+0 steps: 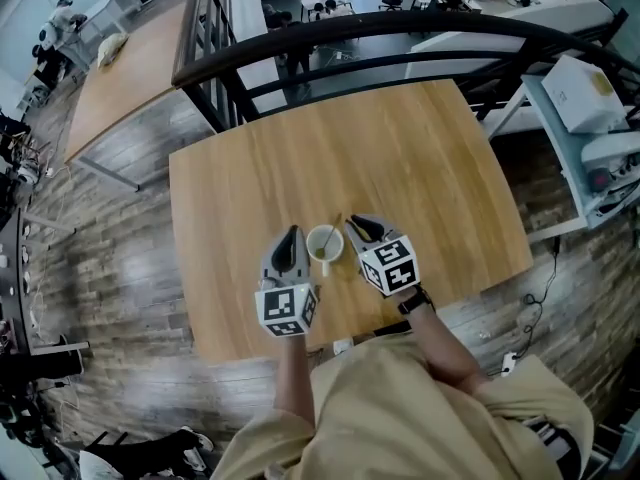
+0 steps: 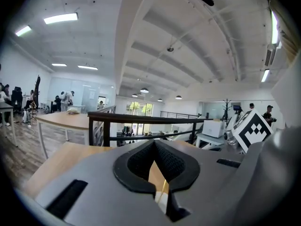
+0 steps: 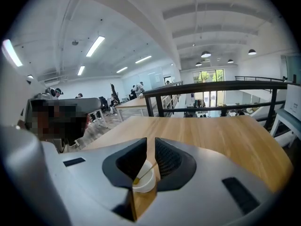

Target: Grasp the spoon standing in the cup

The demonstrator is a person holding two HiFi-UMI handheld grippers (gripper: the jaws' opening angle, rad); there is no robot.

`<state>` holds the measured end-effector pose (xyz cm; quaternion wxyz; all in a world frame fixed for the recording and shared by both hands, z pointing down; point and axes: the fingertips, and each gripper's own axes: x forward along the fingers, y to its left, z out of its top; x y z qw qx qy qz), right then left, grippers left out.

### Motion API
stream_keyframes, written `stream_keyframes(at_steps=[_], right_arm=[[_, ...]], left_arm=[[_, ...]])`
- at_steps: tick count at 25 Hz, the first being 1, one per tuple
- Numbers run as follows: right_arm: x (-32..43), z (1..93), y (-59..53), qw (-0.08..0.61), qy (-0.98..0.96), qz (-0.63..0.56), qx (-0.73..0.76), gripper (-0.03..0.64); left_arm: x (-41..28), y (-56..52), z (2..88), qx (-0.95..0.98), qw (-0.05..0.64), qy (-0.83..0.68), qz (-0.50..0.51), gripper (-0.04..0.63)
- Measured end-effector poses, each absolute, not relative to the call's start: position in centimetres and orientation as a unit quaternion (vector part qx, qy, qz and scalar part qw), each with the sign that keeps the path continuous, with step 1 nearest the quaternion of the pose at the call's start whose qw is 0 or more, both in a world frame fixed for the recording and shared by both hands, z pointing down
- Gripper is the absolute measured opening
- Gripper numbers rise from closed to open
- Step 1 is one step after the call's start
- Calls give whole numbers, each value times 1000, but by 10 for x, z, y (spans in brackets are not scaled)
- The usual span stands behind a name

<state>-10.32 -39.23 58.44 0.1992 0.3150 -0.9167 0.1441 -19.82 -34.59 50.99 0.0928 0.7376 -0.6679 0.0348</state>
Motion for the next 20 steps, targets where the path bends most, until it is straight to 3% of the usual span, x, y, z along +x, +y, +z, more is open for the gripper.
stream_keyframes(at_steps=[4, 6, 7, 20], right_arm=[[-112, 617, -401, 219, -913, 175, 298, 39], [-119, 637, -403, 229, -909, 200, 285, 152], [-122, 647, -404, 236, -907, 211, 279, 169], [-144, 715, -425, 260, -895, 241, 269, 172]], left_arm=[[-205, -357, 521, 734, 106, -670, 36, 11], [-209, -361, 526, 730, 115, -673, 33, 11], [-210, -363, 529, 728, 119, -674, 33, 11], [-225, -385, 561, 712, 158, -683, 38, 11]])
